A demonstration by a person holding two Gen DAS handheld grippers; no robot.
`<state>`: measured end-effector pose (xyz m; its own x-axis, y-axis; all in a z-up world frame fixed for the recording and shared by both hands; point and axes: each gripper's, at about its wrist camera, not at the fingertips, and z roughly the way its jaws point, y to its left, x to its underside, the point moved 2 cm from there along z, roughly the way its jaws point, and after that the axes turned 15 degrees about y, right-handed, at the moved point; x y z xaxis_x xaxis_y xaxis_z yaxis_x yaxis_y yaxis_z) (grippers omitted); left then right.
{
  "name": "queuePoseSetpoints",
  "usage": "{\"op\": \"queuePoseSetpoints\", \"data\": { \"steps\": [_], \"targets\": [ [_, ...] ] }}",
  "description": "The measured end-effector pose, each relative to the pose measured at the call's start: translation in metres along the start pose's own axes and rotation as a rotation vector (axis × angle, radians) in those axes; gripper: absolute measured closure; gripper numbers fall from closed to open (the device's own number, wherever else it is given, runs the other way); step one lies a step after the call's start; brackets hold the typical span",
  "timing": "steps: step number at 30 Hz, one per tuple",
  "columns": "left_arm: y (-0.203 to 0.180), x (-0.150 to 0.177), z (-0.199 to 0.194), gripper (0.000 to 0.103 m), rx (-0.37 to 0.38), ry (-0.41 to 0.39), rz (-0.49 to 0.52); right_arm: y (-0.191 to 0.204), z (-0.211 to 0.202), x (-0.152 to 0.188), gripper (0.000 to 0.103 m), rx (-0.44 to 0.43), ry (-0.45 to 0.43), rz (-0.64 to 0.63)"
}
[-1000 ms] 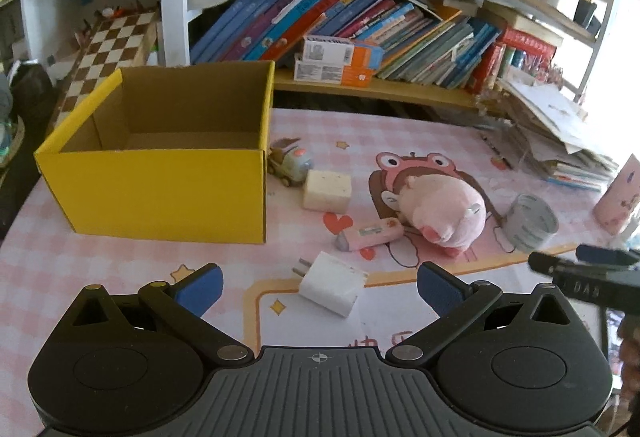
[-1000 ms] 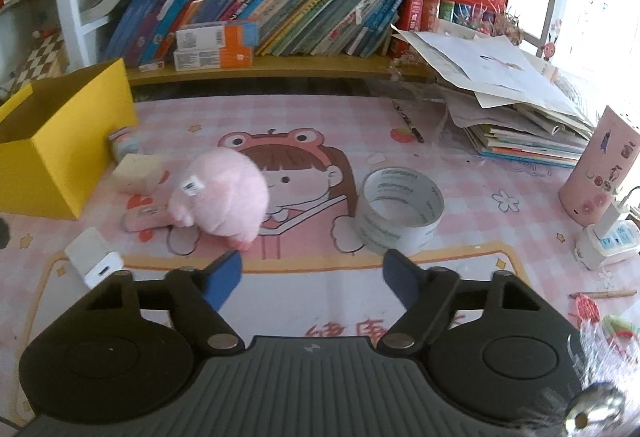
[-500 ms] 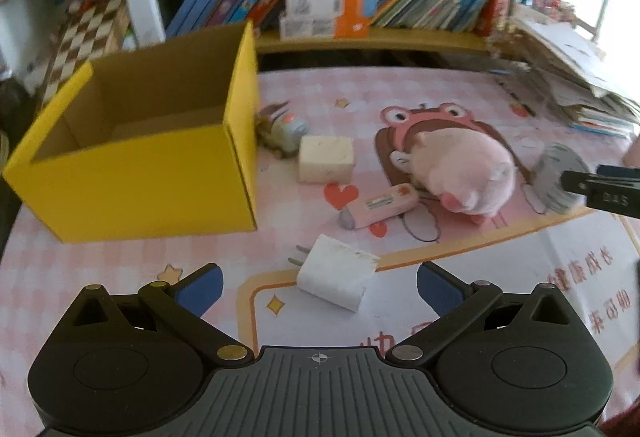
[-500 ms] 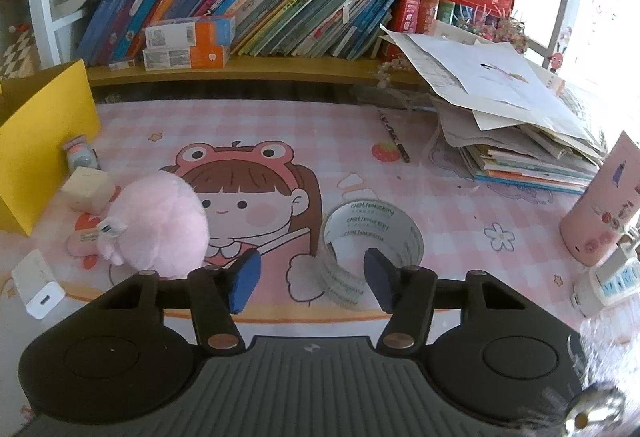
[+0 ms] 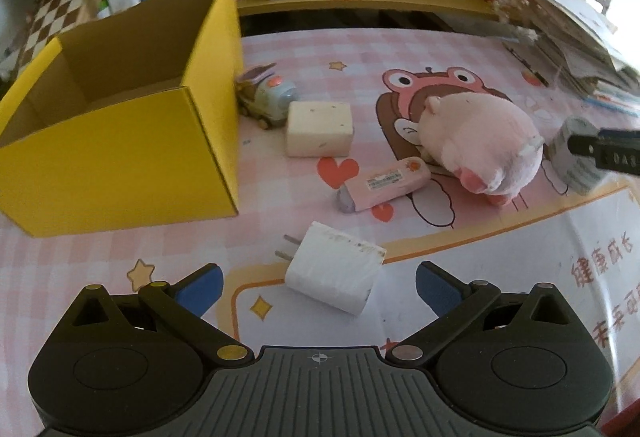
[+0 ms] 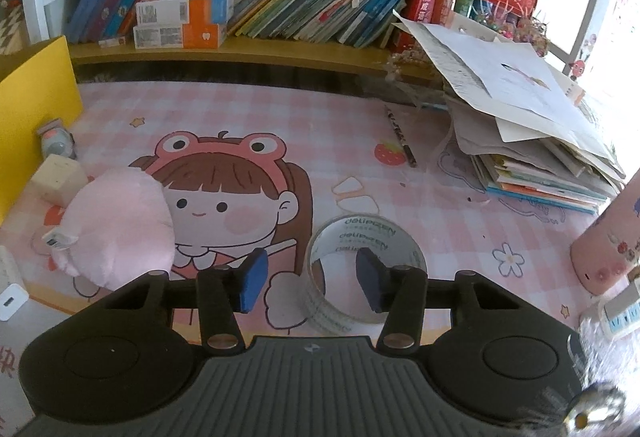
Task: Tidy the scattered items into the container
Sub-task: 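Close left gripper on white charger while right gripper closes on clear tape roll, then lift white charger with left gripper while right gripper lifts tape roll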
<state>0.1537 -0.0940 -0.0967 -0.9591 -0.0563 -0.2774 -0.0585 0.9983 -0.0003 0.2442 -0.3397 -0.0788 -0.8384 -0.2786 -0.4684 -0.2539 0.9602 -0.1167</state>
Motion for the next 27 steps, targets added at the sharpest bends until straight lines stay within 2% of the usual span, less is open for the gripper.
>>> {"op": "queuePoseSetpoints", "data": {
  "steps": [7,10,12,20,22,24,27],
  "targets": [
    [-0.007,-0.004,0.013,0.009,-0.007,0.027,0.044,-0.002,0.017,-0.005,0.062,-0.003,0.046,-0.014],
    [-0.007,-0.004,0.016,0.013,-0.001,0.039,0.044,-0.004,0.024,-0.005,0.067,-0.008,0.068,-0.013],
    [-0.006,-0.004,0.019,0.019,0.002,0.046,0.043,-0.005,0.026,-0.004,0.071,-0.014,0.079,-0.010],
    [-0.008,-0.001,0.024,0.030,0.018,0.055,0.071,-0.006,0.028,-0.001,0.086,-0.048,0.101,0.002],
    [-0.009,0.001,0.023,0.035,0.015,0.046,0.080,-0.006,0.027,0.000,0.089,-0.058,0.102,0.006],
    [-0.007,0.002,0.021,0.051,0.009,0.034,0.073,-0.006,0.025,0.001,0.094,-0.068,0.102,0.011],
    [-0.005,0.003,0.020,0.051,0.016,0.030,0.066,-0.005,0.020,0.005,0.096,-0.082,0.101,0.022]
  ]
}}
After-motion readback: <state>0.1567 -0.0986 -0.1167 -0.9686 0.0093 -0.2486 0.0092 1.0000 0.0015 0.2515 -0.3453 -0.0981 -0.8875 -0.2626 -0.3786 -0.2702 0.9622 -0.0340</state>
